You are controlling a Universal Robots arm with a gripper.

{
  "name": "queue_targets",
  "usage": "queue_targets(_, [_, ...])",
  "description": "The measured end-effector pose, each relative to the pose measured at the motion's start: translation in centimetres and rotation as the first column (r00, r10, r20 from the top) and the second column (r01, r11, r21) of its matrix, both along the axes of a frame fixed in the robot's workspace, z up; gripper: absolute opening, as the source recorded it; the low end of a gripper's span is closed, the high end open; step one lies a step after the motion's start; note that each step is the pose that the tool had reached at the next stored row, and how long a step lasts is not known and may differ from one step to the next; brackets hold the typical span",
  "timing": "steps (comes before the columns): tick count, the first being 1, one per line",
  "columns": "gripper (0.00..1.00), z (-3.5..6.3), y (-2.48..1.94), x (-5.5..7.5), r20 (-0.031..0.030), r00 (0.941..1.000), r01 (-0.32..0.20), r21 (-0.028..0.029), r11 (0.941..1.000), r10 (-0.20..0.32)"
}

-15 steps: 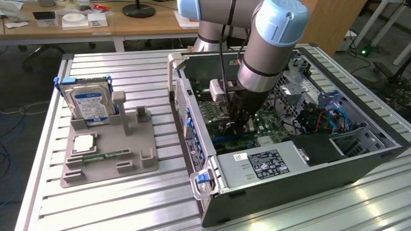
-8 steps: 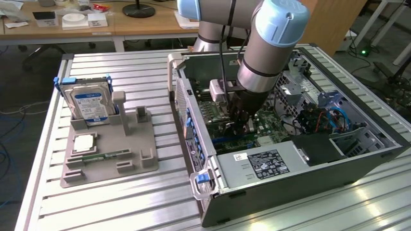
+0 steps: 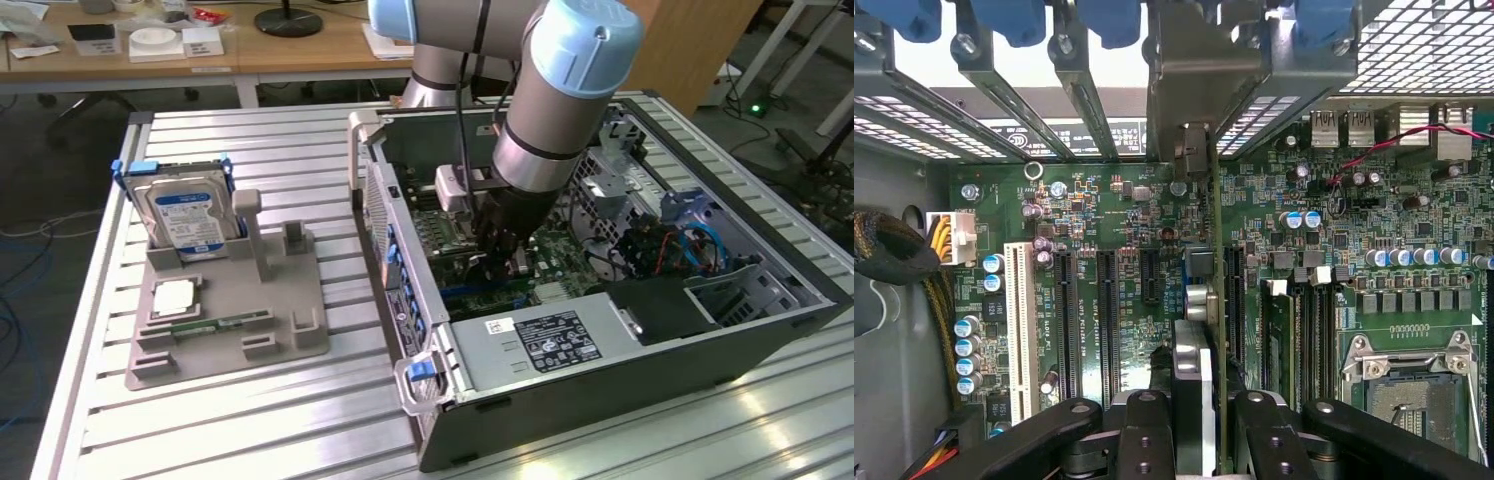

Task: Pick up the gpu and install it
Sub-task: 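Insert the gpu into the slot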

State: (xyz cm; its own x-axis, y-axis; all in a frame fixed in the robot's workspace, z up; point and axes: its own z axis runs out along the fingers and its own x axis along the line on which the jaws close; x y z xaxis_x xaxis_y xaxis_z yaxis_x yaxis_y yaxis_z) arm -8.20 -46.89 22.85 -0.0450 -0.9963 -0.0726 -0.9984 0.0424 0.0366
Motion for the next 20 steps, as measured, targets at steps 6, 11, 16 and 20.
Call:
queue_targets(6, [0.29,0.02,0.0,0.0,0.0001,1.0,0.0,-0.0002,1.0,0.0])
queue_targets(11, [0.29,0.56,0.0,-0.06,0.001,1.0,0.0,0.0,1.0,0.0])
queue_targets(16, [0.29,0.57,0.0,-0.06,0.001,1.0,0.0,-0.0002,1.0,0.0])
queue_targets(20, [0.29,0.58,0.0,-0.08,0.0009,1.0,0.0,-0.014,0.9999,0.0])
